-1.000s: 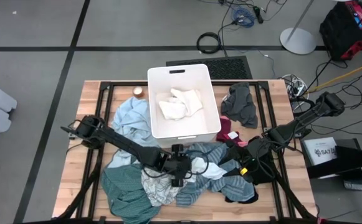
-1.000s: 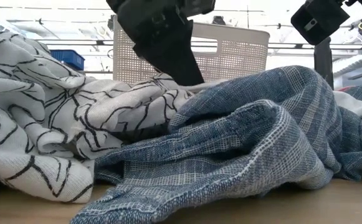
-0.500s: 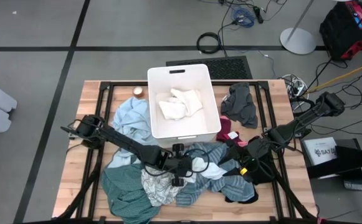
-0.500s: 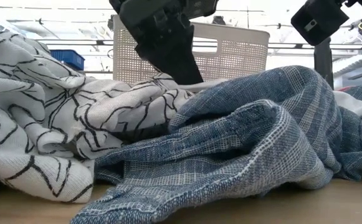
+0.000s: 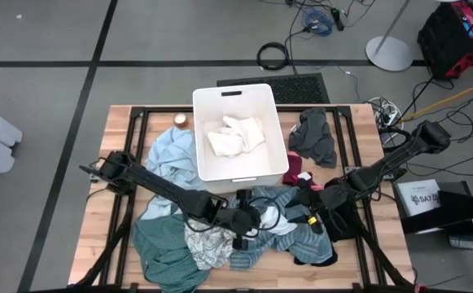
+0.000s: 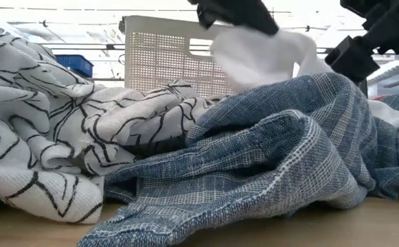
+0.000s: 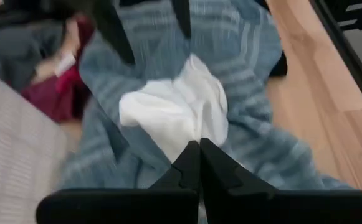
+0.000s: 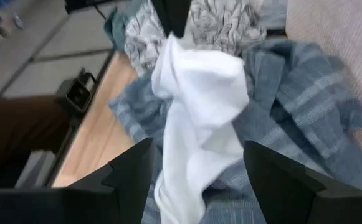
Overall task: Sort clothes
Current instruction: Put the white sock into the white laundry bin, then put the white shirt into the white laundry bin
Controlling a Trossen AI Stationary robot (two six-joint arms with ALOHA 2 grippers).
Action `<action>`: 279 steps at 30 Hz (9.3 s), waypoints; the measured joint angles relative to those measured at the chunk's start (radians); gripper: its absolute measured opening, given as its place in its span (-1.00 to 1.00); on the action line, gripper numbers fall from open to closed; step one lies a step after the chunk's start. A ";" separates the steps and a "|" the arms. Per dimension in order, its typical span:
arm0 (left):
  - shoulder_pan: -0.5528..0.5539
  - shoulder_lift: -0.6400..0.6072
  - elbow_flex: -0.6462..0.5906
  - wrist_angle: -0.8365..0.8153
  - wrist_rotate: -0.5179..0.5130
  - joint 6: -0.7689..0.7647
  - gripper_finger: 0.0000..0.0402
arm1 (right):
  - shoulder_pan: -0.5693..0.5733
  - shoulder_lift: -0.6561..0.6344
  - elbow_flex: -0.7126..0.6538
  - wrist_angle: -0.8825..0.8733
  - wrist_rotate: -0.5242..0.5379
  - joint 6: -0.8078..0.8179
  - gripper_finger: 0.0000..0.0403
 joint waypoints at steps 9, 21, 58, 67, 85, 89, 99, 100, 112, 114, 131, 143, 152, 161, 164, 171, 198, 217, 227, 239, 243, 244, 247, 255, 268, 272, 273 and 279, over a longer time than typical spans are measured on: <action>-0.022 0.000 0.281 -0.289 -0.089 0.037 -0.99 | -0.010 0.000 -0.008 0.045 -0.005 -0.026 0.17; -0.033 0.000 0.723 -0.621 -0.306 0.122 -1.00 | -0.010 0.000 -0.008 0.045 -0.005 -0.027 0.17; 0.626 -0.190 0.560 -0.875 0.099 0.152 -1.00 | -0.010 0.000 -0.008 0.043 -0.006 -0.008 0.17; 0.674 -0.187 0.356 -0.908 0.242 0.153 -0.97 | -0.010 0.000 -0.008 0.020 -0.006 0.011 0.17; 0.686 -0.188 0.240 -0.838 0.314 0.160 -0.59 | -0.010 0.000 -0.008 0.011 -0.006 0.010 0.17; 0.686 -0.190 0.264 -0.843 0.313 0.160 -0.38 | -0.010 0.000 -0.008 0.009 -0.006 0.010 0.17; 0.644 -0.271 0.349 -0.933 0.316 0.159 -0.25 | -0.010 0.000 -0.008 0.073 -0.002 0.079 0.17; 0.634 -0.291 0.349 -0.940 0.316 0.155 -0.25 | -0.010 0.000 -0.008 0.095 -0.001 0.079 0.17; 0.363 -0.645 0.194 -0.804 0.075 -0.068 -0.25 | -0.038 0.066 0.047 0.326 0.003 -0.015 0.17; 0.293 -0.697 0.093 -0.711 0.024 -0.093 -0.25 | -0.051 0.125 0.096 0.319 -0.001 -0.043 0.17; -0.063 -0.814 -0.682 -0.018 -0.231 -0.290 -0.25 | -0.086 0.736 0.684 0.060 -0.076 -0.280 0.17; -0.138 -0.813 -0.778 0.263 -0.295 -0.209 -0.25 | -0.107 1.062 1.014 -0.120 -0.085 -0.357 0.17; -0.147 -0.805 -0.777 0.316 -0.361 -0.161 -0.25 | -0.115 1.198 1.157 -0.246 -0.075 -0.305 0.08; -0.156 -0.805 -0.777 0.313 -0.369 -0.160 -0.25 | -0.097 1.145 1.235 -0.447 0.013 -0.286 -0.93; -0.171 -0.805 -0.777 0.312 -0.369 -0.160 -0.25 | -0.086 1.103 1.259 -0.582 0.069 -0.264 -0.96; -0.214 -0.805 -0.777 0.313 -0.349 -0.154 -0.25 | -0.015 0.935 1.267 -0.815 0.264 -0.196 -0.99; -0.088 -0.510 -0.735 0.885 -0.066 -0.056 -0.14 | 0.085 0.759 1.267 -0.807 0.605 -0.325 -1.00; -0.013 -0.440 -0.734 0.850 0.191 -0.173 0.08 | 0.081 0.713 1.267 -0.620 0.604 -0.510 -1.00; -0.013 -0.444 -0.727 0.831 0.185 -0.096 -0.46 | 0.080 0.711 1.267 -0.640 0.511 -0.471 -0.98; -0.042 -0.449 -0.652 0.832 0.141 0.027 -0.96 | 0.082 0.704 1.267 -0.884 0.207 -0.270 -0.27; -0.064 -0.478 -0.648 0.817 0.009 0.075 -0.96 | 0.114 0.706 1.264 -1.099 0.201 -0.058 -0.09; -0.069 -0.487 -0.648 0.794 -0.033 0.076 -0.96 | 0.123 0.707 1.255 -1.119 0.202 -0.013 -0.07; -0.075 -0.499 -0.648 0.740 -0.129 0.075 -0.96 | 0.148 0.717 1.205 -1.106 0.185 0.041 -0.01; -0.072 -0.500 -0.648 0.718 -0.163 0.080 -0.96 | 0.128 0.726 0.942 -0.566 -0.010 -0.137 -0.01; -0.044 -0.500 -0.648 0.701 -0.165 0.107 -0.96 | 0.089 0.831 0.774 -0.125 -0.032 -0.612 -0.01; -0.033 -0.500 -0.648 0.662 -0.165 0.088 -0.96 | 0.088 0.909 0.784 -0.066 0.057 -0.755 -0.01; -0.032 -0.500 -0.648 0.652 -0.165 0.075 -0.96 | 0.087 0.926 0.797 -0.059 0.091 -0.769 -0.01; -0.033 -0.500 -0.648 0.617 -0.164 0.051 -0.97 | 0.074 0.980 0.847 -0.090 0.182 -0.768 -0.16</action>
